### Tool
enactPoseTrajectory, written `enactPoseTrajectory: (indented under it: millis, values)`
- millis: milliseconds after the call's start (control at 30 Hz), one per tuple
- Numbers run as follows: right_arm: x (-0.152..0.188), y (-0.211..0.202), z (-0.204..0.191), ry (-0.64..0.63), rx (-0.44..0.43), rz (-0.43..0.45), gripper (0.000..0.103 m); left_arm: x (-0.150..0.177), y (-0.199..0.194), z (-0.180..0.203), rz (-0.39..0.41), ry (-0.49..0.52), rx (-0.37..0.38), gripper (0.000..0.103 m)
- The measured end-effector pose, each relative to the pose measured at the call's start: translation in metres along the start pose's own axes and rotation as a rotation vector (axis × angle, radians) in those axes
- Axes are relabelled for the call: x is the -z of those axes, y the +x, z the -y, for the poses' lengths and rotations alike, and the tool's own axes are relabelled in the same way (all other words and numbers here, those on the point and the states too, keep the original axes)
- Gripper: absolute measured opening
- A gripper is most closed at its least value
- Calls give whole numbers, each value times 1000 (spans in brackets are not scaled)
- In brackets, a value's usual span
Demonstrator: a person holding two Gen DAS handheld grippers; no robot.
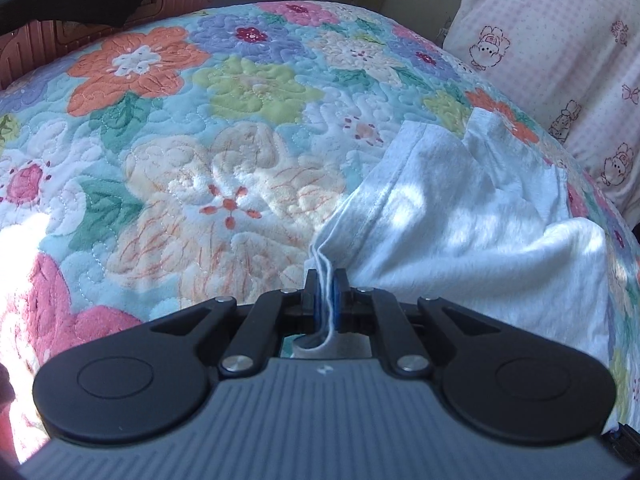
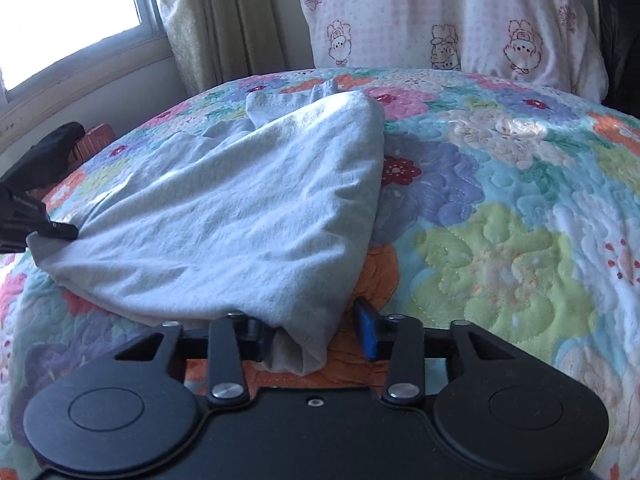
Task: Fold clothes
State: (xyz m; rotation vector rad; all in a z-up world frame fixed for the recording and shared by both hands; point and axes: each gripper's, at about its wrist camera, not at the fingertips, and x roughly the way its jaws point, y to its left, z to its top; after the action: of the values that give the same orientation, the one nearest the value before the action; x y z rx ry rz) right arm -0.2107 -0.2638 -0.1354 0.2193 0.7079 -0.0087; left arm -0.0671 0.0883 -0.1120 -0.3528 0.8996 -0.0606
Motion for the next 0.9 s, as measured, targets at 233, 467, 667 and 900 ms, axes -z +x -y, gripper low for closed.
enactPoseTrajectory:
  millis: [233, 467, 667, 900]
  values:
    - [-2, -34, -16, -129, 132, 107, 7, -1, -9, -11, -61, -51, 97, 6]
    - [10, -8, 13, 18, 183, 36, 43, 11, 13, 5, -47, 3, 48, 14]
    - [5, -5, 23, 29, 33, 32, 6, 15, 11, 27, -36, 144, -3, 15]
    - [10, -66, -12, -192, 158, 215, 2, 19, 3, 18, -127, 124, 97, 15]
